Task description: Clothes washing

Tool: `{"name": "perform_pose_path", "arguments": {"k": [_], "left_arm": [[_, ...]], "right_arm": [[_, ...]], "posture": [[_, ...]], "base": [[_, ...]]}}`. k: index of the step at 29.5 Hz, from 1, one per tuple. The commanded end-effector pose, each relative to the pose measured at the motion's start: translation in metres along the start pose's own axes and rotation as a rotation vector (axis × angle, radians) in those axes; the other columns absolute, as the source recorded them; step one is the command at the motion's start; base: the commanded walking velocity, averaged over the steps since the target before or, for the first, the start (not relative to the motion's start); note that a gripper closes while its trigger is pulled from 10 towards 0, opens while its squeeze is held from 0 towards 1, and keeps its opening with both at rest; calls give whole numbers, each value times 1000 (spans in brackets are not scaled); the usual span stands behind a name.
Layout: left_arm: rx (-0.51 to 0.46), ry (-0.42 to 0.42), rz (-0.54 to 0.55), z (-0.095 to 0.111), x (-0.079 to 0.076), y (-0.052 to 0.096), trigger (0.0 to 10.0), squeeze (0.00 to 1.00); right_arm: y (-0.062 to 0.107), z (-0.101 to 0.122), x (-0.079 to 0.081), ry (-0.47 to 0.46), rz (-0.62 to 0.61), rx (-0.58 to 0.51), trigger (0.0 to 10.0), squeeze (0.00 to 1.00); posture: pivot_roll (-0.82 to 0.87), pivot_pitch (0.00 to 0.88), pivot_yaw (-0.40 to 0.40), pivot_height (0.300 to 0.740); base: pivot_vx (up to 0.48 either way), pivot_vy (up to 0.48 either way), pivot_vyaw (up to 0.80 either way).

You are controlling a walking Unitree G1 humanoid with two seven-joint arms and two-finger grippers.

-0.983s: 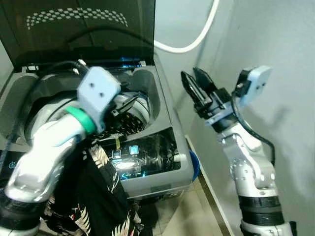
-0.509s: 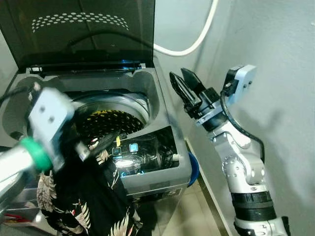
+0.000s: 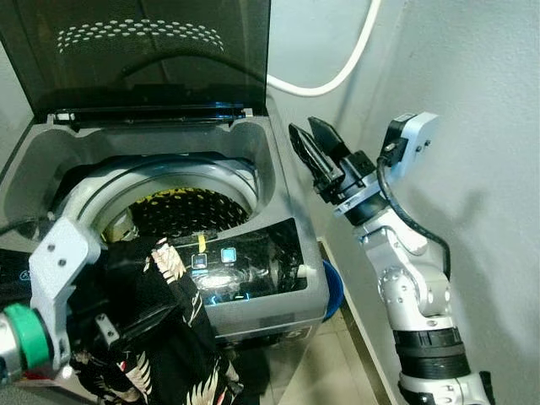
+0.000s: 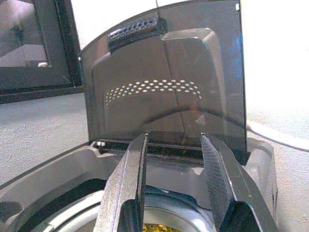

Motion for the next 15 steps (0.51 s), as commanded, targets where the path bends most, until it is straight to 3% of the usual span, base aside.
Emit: {"name": "perform_pose_path", "arguments": {"k": [1,7,8,15], "left_arm": [[40,34,-5,-10,-2,3,10000,39],[83,66,33,-26,0,2,10000,0],[89,71,51,-28,2,1,0,0],[108,32,94,-34,9,-6,0,0]], "right_arm": [[2,-3,-1,2,-2,9,10000,0],[1,-3,-2,1,-3,6,10000,0],[1,-3,-1,1,-3,5,10000,0],[2,-1,-2,7,-8,-1,10000,0]], "posture": [[129,92,11,740],[131,94,11,740],[131,94,11,740],[126,94,11,740]], "base": [[0,0,0],[0,0,0],[0,0,0],[0,0,0]]}}
Point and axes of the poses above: a point about 5 cm out from each wrist's last joint towards the gripper, its own y axis pointing back from the gripper into the wrist, its own z axis along the axis of the wrist's last joint, x = y × z, the point moved 3 cm from there along -y, pointing out of the wrist towards the gripper, and after that the axes turned 15 degrees about -y, right-handed, at the moved point
